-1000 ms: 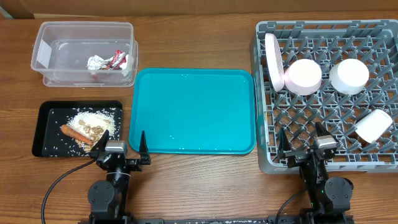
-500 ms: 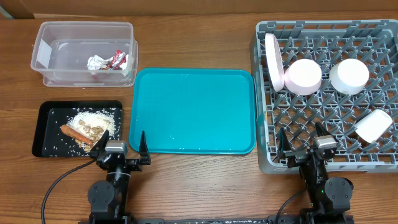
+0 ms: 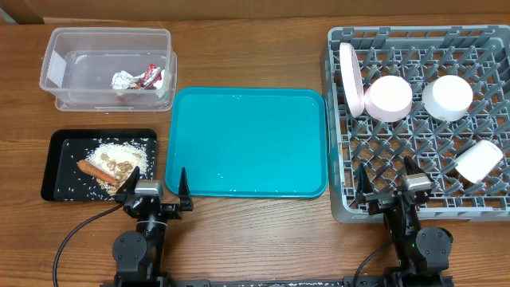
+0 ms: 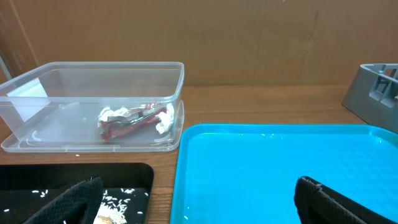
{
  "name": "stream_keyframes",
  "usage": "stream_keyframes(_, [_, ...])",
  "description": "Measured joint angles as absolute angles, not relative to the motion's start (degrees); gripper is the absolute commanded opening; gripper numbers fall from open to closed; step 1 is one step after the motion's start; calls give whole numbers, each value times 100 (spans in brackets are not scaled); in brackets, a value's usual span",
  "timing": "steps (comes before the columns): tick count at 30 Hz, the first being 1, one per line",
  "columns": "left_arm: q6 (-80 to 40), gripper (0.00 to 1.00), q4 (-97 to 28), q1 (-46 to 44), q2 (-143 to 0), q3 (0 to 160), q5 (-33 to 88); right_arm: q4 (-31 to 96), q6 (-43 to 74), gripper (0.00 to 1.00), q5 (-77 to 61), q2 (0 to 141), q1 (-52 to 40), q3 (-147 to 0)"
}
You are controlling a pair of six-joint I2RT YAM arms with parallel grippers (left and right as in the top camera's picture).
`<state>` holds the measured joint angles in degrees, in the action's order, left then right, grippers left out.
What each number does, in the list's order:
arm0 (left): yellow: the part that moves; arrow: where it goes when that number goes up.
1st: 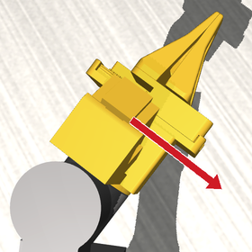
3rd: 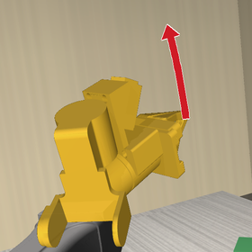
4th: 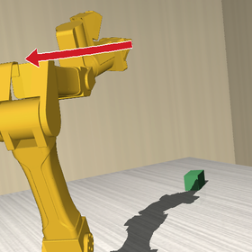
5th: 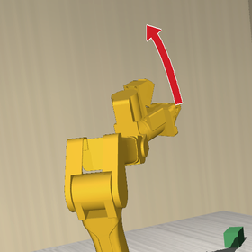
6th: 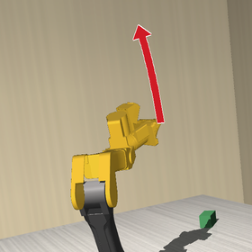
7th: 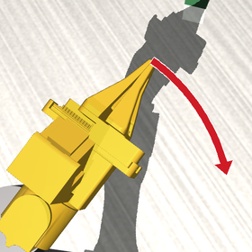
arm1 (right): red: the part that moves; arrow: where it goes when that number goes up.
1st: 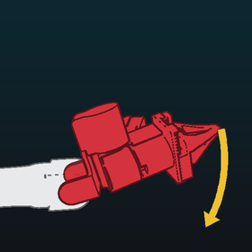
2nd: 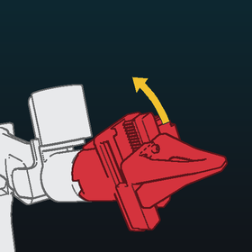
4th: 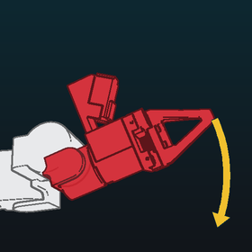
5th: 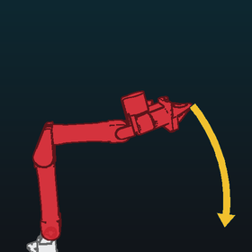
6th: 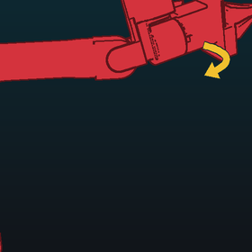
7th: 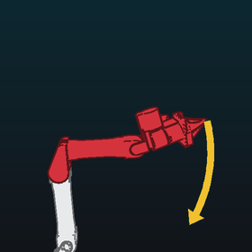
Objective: Sort waste into correct bins and load items into the dishwasher
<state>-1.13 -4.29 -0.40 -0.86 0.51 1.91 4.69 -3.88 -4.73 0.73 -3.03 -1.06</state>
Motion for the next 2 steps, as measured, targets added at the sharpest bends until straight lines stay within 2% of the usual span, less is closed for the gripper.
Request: stream_keyframes(2, [-113,100,-429,-40,-86,51,191,469,-386,100,-473,73,-305,-106])
